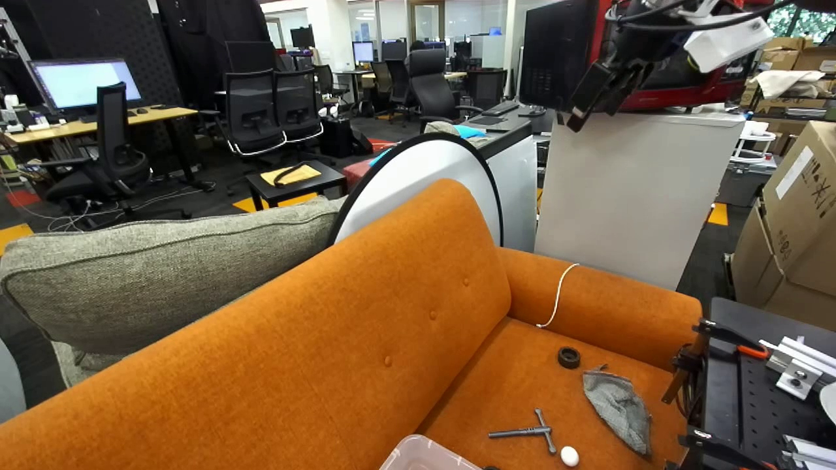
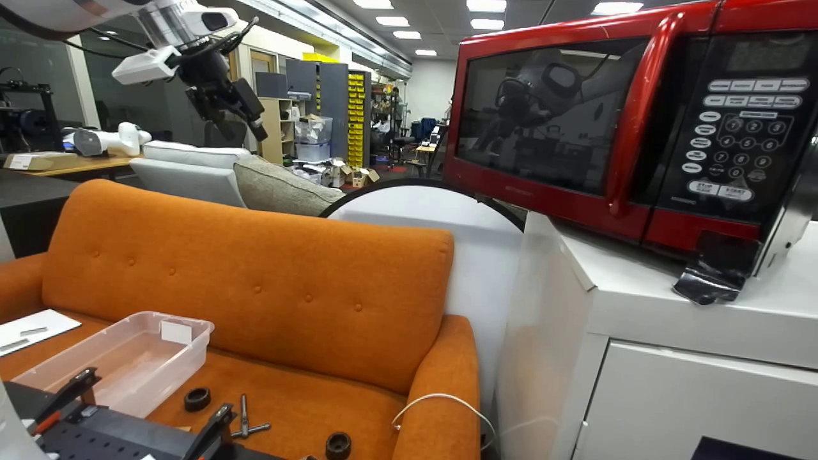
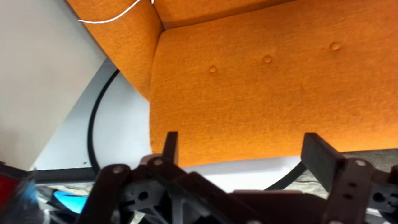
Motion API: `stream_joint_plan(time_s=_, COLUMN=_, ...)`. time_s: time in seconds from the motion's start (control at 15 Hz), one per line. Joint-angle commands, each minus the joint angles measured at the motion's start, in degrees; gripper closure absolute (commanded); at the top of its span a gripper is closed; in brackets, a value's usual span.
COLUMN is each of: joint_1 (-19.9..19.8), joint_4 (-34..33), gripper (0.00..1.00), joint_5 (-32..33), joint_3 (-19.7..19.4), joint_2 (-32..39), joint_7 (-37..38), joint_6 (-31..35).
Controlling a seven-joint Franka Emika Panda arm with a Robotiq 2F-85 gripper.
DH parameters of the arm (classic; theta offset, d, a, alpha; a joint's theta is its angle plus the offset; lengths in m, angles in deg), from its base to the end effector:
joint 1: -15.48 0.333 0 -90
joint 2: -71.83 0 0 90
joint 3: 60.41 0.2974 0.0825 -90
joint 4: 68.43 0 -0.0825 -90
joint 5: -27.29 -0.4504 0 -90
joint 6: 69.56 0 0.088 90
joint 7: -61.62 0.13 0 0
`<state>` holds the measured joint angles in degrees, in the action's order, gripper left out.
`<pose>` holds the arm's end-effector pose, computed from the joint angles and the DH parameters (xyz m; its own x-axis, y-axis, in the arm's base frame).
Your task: Open the microwave door
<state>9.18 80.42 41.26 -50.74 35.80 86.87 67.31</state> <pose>0.4730 0.0172 0.4381 0.8667 -0.1866 0.4627 -0.2754 -0.9522 0.1319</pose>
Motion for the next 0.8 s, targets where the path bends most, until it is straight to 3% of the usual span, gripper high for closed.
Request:
stream_joint_plan(time_s=0.0, joint_1=-1.31, joint_4=0.27, gripper=0.0, joint_5=-0.27, joint_3=0.39, joint_2=-0.9, joint_7=-0.42, joint_6=-0.13)
stream_joint_plan(time_s=0.53, joint_1=-0.6, joint_4=0.34, gripper=0.0, joint_5=-0.39, joint_3=0.75, joint_2=-0.59, joint_7=-0.43, joint_6=-0.14)
stream_joint_plan(time_s=0.73, joint_1=-5.51, joint_4=0.7, gripper=0.0, joint_5=3.03, joint_3=1.36, joint_2=-0.44, joint_7=4.07, joint_6=4.17)
